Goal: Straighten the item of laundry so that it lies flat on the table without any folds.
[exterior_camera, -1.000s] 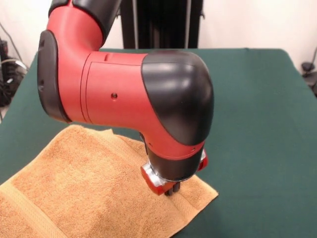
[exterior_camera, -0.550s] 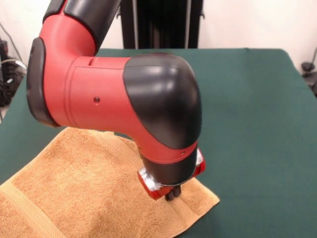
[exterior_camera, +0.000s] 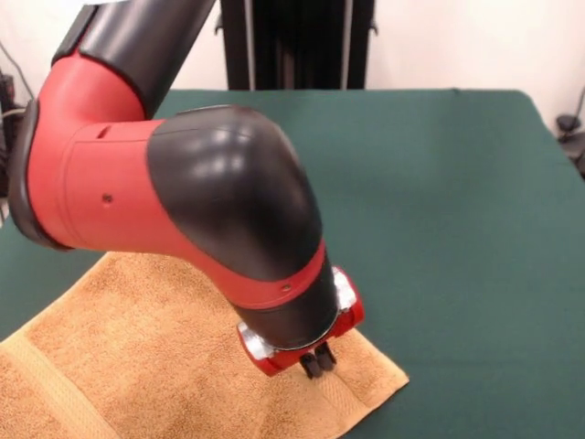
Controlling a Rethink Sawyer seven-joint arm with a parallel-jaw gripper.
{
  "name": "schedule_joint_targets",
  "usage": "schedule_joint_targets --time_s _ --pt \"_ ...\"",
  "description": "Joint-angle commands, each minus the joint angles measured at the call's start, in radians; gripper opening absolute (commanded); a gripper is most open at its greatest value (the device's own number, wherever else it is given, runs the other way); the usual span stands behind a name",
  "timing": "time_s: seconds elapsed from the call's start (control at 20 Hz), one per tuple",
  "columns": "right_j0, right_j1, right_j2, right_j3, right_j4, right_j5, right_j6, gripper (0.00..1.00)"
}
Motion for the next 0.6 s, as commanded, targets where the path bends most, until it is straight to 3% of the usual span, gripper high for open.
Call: schedule_joint_targets --time_s 0.05,0.3,0.45,0.6 --pt "0.013 0.143 0.207 0.121 -0.126 0.076 0.017 0.0" --pt "-0.014 0.155 0.305 0.152 -0.104 0.154 0.005 0.0" --pt "-0.027 0.157 0.355 0.182 -0.057 0.088 -0.04 0.0" --pt "-0.03 0.155 0.378 0.208 -0.013 0.072 0.016 0.0"
